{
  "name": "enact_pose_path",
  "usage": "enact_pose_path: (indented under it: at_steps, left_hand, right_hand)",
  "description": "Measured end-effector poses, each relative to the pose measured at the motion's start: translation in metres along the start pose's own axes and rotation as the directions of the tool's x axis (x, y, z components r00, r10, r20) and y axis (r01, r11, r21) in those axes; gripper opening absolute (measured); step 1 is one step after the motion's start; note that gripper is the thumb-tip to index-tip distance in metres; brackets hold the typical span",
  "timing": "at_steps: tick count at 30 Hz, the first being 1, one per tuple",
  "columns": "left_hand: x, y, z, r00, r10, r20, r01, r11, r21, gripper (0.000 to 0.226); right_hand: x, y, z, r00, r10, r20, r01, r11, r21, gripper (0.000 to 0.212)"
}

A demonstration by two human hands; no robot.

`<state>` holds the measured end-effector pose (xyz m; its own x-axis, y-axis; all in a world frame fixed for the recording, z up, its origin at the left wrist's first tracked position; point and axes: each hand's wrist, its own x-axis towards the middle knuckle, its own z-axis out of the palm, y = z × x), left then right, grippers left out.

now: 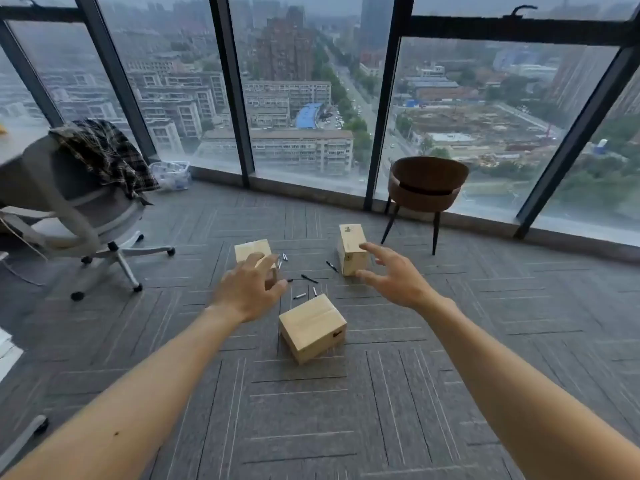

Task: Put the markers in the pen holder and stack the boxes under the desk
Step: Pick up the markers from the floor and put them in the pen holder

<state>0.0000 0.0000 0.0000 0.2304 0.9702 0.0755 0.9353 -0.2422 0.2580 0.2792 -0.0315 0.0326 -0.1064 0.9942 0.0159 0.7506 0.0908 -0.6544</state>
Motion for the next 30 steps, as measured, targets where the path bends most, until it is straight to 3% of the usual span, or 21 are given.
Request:
enact_pose_path:
  at_steps: [10,23,30]
  left_hand:
    - [0.175,-0.078,0.042,0.967,-0.122,0.224,0.141,0.987,-0.072,0.057]
    - [0.449,-0.133,0.110,0.915,-0.261,0.307,0.302,0.949,-0.093,0.050]
    - [0.567,-0.179,0.130,0.871,-0.316,0.376,0.374,0.923,-0.090,0.050]
  right_hand:
    - [0.180,0.041,0.061,0.978,0.159,0.133,-0.165,0.986,0.030,0.058]
    - [0.469,0.153,0.066,0.952,0.188,0.241,-0.209,0.976,0.063,0.042]
    - [0.615,0.176,0.081,0.923,0.208,0.323,-0.235,0.971,0.046,0.037]
